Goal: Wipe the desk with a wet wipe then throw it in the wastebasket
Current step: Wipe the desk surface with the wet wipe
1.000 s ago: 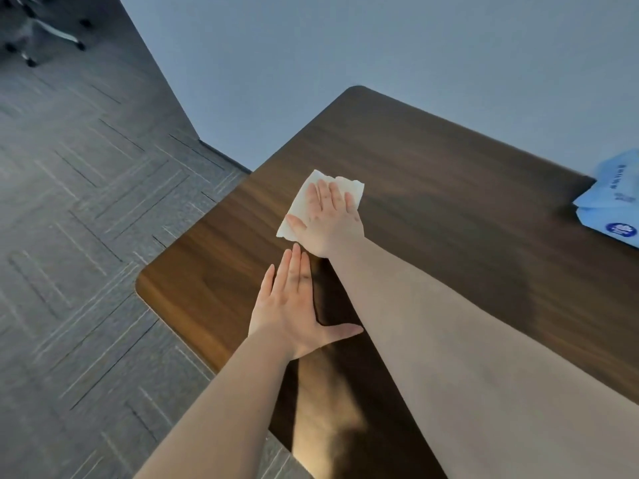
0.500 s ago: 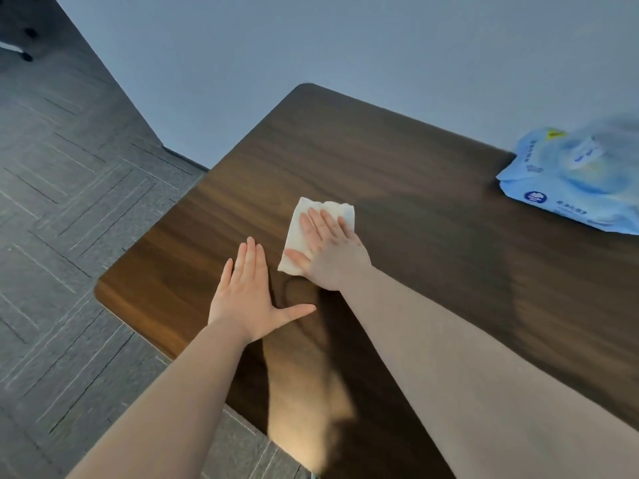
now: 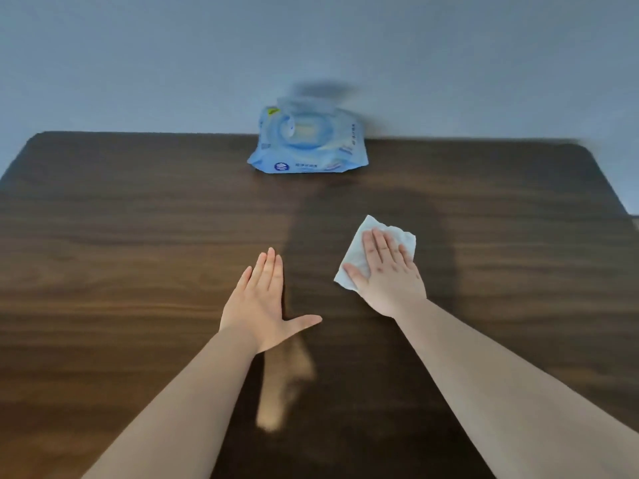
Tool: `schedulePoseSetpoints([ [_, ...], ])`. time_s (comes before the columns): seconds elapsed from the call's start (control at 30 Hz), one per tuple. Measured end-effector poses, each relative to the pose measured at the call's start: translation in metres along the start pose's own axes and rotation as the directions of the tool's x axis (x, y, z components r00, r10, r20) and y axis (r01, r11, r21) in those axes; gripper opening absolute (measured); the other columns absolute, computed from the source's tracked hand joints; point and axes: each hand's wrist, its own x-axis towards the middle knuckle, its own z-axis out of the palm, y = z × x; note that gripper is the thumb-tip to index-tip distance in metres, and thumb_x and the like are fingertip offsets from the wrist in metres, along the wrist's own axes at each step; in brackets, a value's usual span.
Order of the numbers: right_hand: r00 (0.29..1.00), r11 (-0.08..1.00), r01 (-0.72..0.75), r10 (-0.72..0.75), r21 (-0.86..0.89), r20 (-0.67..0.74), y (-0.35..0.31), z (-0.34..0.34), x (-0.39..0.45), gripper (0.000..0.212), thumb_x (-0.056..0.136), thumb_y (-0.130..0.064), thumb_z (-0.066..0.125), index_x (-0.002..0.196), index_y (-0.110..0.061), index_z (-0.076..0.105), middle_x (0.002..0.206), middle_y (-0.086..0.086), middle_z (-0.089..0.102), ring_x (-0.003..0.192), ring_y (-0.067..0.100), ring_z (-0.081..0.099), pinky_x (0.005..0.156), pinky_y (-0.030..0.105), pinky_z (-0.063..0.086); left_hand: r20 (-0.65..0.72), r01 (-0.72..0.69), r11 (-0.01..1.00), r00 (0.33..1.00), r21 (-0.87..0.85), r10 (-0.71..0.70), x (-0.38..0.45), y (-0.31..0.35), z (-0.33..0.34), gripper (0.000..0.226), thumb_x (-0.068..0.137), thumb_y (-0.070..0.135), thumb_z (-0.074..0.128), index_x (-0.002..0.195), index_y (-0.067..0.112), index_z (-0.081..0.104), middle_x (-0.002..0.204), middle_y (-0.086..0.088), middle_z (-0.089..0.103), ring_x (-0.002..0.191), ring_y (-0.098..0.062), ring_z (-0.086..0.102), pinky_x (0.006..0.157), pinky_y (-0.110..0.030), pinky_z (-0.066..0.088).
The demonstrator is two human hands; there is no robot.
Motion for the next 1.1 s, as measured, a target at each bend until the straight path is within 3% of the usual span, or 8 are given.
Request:
schedulePoseSetpoints([
  [0.13, 0.967, 0.967, -0.251, 0.252, 0.053, -0.033, 0.104, -0.011, -0.017, 0.075, 0.092, -0.063, 0.010, 0.150, -0.020, -0.012, 0.160, -0.001, -0.012, 0.147, 0.016, -0.012, 0.119, 0.037, -0.006, 0.025, -0.151, 0.987, 0.988, 0.049, 0.149, 0.035, 0.079, 0.000, 0.122, 0.064, 0.092, 0.018, 0.146, 0.011, -0.020, 0.156, -0.002, -0.024, 0.143, -0.015, -0.022, 0.115, -0.033, -0.010],
  [0.3, 0.860, 0.858, -0.503, 0.509, 0.109, -0.040, 0.213, -0.020, -0.044, 0.076, 0.092, -0.063, 0.009, 0.150, -0.018, -0.010, 0.161, 0.002, -0.009, 0.147, 0.017, -0.010, 0.120, 0.037, -0.004, 0.035, -0.277, 0.956, 0.961, 0.093, 0.275, 0.067, 0.154, -0.005, 0.124, 0.060, 0.093, 0.016, 0.144, 0.011, -0.024, 0.155, -0.002, -0.028, 0.142, -0.014, -0.023, 0.115, -0.033, -0.010],
  [0.43, 0.768, 0.763, -0.627, 0.640, 0.157, -0.040, 0.271, -0.018, -0.068, 0.078, 0.091, -0.064, 0.009, 0.151, -0.016, -0.008, 0.161, 0.003, -0.008, 0.147, 0.018, -0.009, 0.120, 0.038, -0.003, 0.061, -0.358, 0.924, 0.934, 0.135, 0.353, 0.078, 0.204, 0.000, 0.126, 0.057, 0.095, 0.013, 0.142, 0.011, -0.026, 0.155, -0.004, -0.028, 0.142, -0.016, -0.025, 0.117, -0.036, -0.010],
  [0.57, 0.705, 0.696, -0.690, 0.709, 0.200, -0.034, 0.305, -0.022, -0.085, 0.079, 0.092, -0.063, 0.011, 0.151, -0.014, -0.007, 0.161, 0.006, -0.006, 0.148, 0.020, -0.006, 0.119, 0.039, -0.002, 0.060, -0.329, 0.934, 0.944, 0.142, 0.324, 0.082, 0.212, 0.006, 0.128, 0.053, 0.098, 0.010, 0.138, 0.010, -0.029, 0.155, -0.005, -0.029, 0.142, -0.017, -0.026, 0.118, -0.040, -0.008],
  [0.87, 0.614, 0.596, -0.769, 0.789, 0.230, 0.008, 0.285, -0.013, -0.087, 0.078, 0.094, -0.060, 0.009, 0.150, -0.008, -0.009, 0.160, 0.010, -0.010, 0.147, 0.024, -0.010, 0.120, 0.042, -0.002, 0.070, -0.328, 0.934, 0.944, 0.142, 0.321, 0.084, 0.213, 0.005, 0.133, 0.052, 0.098, 0.011, 0.144, 0.008, -0.023, 0.155, -0.006, -0.028, 0.142, -0.018, -0.025, 0.118, -0.039, -0.008],
  [1.0, 0.660, 0.650, -0.736, 0.751, 0.191, -0.012, 0.249, -0.014, -0.077, 0.077, 0.095, -0.058, 0.010, 0.150, -0.006, -0.008, 0.160, 0.011, -0.008, 0.147, 0.025, -0.008, 0.119, 0.042, -0.002, 0.086, -0.348, 0.930, 0.937, 0.115, 0.340, 0.083, 0.208, 0.002, 0.131, 0.054, 0.095, 0.016, 0.144, 0.008, -0.023, 0.155, -0.005, -0.028, 0.143, -0.017, -0.024, 0.118, -0.037, -0.008],
  [1.1, 0.750, 0.743, -0.649, 0.661, 0.164, -0.025, 0.208, -0.015, -0.059, 0.075, 0.096, -0.056, 0.011, 0.149, -0.007, -0.008, 0.160, 0.011, -0.008, 0.147, 0.025, -0.009, 0.119, 0.042, -0.003, 0.075, -0.307, 0.949, 0.950, 0.075, 0.302, 0.076, 0.183, 0.001, 0.131, 0.055, 0.094, 0.021, 0.145, 0.009, -0.022, 0.155, -0.005, -0.027, 0.143, -0.017, -0.022, 0.117, -0.035, -0.007],
])
